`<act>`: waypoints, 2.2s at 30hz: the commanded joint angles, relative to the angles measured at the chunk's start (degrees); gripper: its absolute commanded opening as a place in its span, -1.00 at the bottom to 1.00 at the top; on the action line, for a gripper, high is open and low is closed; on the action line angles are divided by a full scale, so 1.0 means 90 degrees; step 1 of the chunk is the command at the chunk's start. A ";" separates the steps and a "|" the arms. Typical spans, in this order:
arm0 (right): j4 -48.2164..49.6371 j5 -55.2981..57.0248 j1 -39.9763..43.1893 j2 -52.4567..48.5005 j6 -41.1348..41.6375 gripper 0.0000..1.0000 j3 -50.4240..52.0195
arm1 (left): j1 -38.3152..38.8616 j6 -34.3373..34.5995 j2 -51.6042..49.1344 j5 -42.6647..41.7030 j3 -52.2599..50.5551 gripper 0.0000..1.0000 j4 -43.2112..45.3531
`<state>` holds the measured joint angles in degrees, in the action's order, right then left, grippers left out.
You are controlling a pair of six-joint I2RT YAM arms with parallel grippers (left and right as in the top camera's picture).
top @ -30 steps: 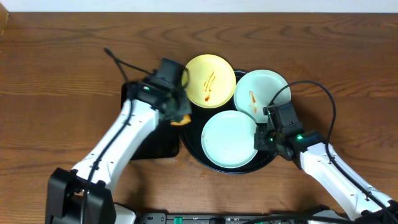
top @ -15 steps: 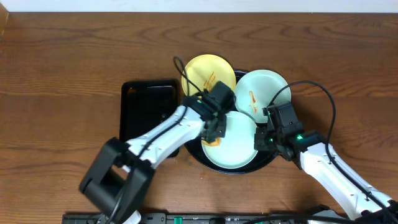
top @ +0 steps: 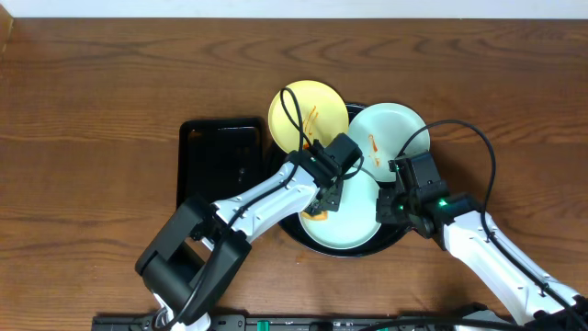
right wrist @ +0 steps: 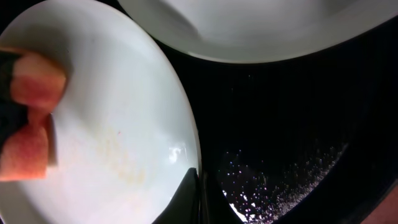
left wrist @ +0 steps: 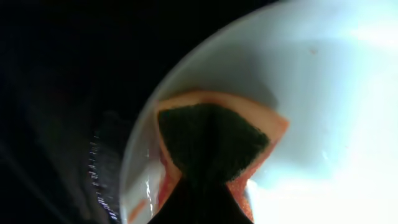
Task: Clean dirty plates on tray and stack at the side
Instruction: 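Scrub the front light-blue plate again with the sponge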
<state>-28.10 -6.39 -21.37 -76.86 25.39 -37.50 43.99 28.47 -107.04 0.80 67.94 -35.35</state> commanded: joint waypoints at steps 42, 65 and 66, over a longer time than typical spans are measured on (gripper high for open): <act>0.0408 -0.0510 -0.0044 -0.0291 -0.0095 -0.57 0.0000 | -0.0289 0.0015 0.0906 0.0636 0.0046 -0.85 -0.0228; 0.0838 -0.0818 -0.0046 -0.0784 0.0034 -0.78 0.0000 | -0.0243 0.0102 -0.0051 0.0843 0.0046 -0.84 -0.0185; 0.0835 -0.0818 -0.0046 -0.0784 0.0032 -0.80 0.0000 | -0.0243 0.0102 -0.0051 0.0869 0.0046 -0.84 -0.0189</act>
<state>-20.69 -13.50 -21.37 -83.74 25.41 -37.50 41.85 28.67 -106.72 6.81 67.94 -36.99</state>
